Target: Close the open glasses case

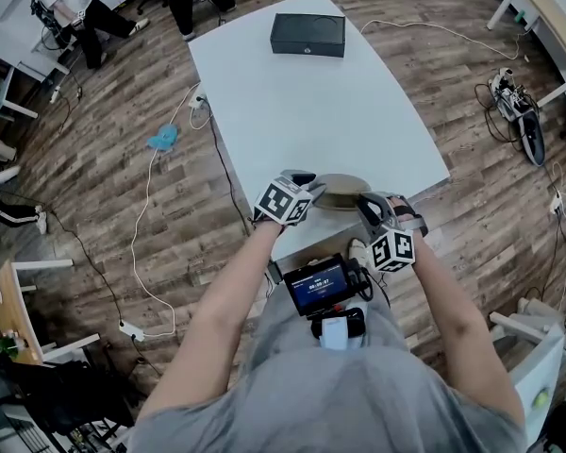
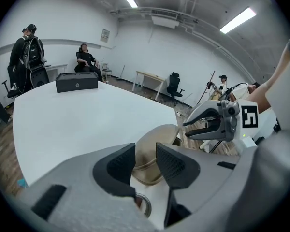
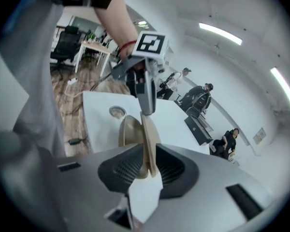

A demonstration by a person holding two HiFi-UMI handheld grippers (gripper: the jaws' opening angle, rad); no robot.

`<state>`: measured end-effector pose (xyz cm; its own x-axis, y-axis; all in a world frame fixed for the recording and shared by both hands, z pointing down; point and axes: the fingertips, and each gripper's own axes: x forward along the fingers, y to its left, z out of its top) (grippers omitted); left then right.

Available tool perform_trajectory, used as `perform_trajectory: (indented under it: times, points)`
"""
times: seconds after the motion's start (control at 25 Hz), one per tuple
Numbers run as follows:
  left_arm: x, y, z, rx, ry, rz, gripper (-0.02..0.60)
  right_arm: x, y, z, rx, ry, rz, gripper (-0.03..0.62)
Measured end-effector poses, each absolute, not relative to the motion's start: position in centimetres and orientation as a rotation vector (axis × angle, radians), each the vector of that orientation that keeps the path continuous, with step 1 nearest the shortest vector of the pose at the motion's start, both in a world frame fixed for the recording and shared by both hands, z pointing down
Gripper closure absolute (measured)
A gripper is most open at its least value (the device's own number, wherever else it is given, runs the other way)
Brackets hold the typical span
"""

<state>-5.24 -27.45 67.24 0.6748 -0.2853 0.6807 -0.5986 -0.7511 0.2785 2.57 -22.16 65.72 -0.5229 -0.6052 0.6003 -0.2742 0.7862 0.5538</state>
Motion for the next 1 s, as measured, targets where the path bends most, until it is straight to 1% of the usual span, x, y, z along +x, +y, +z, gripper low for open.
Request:
perform_trajectory:
  times: [0.08, 0.16, 0.24, 0.28, 0.32, 0.4, 0.52, 1.0]
  points:
    - [-5.1, -27.3, 67.3, 2.401, -0.682, 0.871, 0.440, 3.3, -22.2, 63.6, 0.777, -2.269, -0.296, 0.536]
    - [-4.9, -27.2, 67.3, 2.407, -0.681, 0.878, 0.440, 4.9, -23.5, 62.7, 0.938, -2.376, 0.036, 0.536]
    - [-4.9, -27.0, 67.4, 2.416, -0.677, 0.887, 0.440, 5.9, -24.8, 63.3, 0.973, -2.420, 0.342, 0.529]
    - [-5.0, -26.9, 67.4, 2.419, -0.671, 0.893, 0.440, 6.0, -25.1, 63.8, 0.941, -2.419, 0.428, 0.498]
    - [-5.1, -26.7, 67.6, 2.423, -0.662, 0.902, 0.440, 5.9, -25.2, 64.4, 0.891, -2.407, 0.473, 0.441]
    - [-5.3, -26.3, 67.9, 2.433, -0.638, 0.928, 0.440, 5.6, -25.2, 65.6, 0.777, -2.360, 0.494, 0.412]
    - [-5.3, -25.7, 68.3, 2.454, -0.603, 0.983, 0.440, 5.7, -25.2, 67.3, 0.674, -2.275, 0.481, 0.395]
    - [-5.5, -23.5, 70.5, 2.451, -0.543, 1.123, 0.445, 5.4, -23.6, 70.5, 0.618, -2.111, 0.476, 0.388]
